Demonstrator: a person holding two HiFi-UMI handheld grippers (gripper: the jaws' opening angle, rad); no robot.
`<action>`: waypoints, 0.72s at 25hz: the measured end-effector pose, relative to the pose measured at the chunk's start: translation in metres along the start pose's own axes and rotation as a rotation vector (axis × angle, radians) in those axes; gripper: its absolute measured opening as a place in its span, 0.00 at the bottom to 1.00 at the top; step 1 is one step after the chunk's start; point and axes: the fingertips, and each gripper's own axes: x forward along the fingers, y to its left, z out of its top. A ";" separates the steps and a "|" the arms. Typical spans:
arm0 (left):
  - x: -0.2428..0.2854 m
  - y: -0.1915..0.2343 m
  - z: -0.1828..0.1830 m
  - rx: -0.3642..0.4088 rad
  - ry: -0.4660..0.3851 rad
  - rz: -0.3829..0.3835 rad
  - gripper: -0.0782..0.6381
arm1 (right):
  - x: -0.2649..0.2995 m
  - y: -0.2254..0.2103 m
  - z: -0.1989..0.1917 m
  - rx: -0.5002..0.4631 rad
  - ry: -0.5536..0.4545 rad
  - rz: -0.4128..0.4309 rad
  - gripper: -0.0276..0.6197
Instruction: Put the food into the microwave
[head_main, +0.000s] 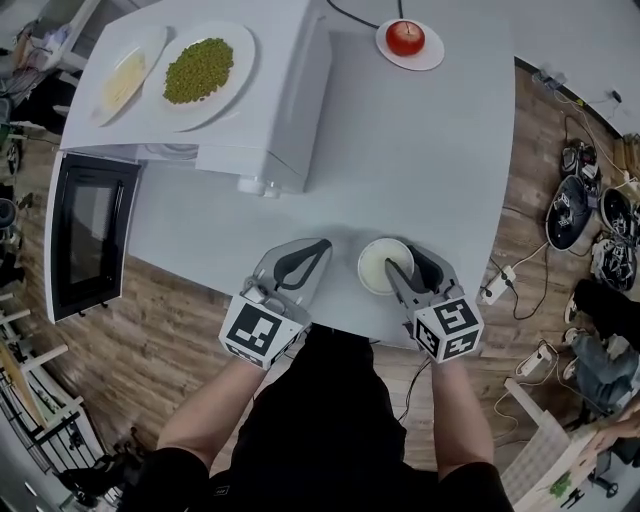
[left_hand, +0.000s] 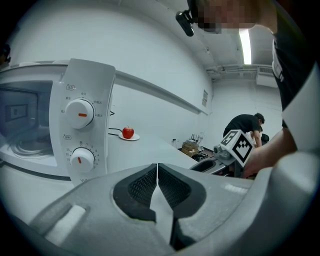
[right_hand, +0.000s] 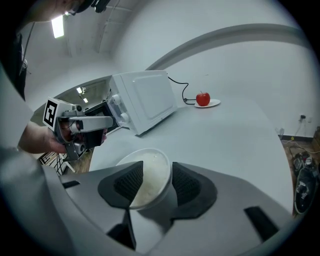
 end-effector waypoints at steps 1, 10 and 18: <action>0.000 0.001 0.000 -0.001 0.002 0.001 0.13 | 0.001 0.000 -0.001 0.017 0.002 0.014 0.33; 0.003 0.002 0.001 -0.007 0.008 -0.002 0.13 | 0.000 0.001 0.001 0.035 -0.009 0.041 0.30; 0.004 -0.003 -0.003 -0.016 0.027 -0.024 0.13 | -0.007 -0.004 -0.005 0.011 0.031 0.035 0.31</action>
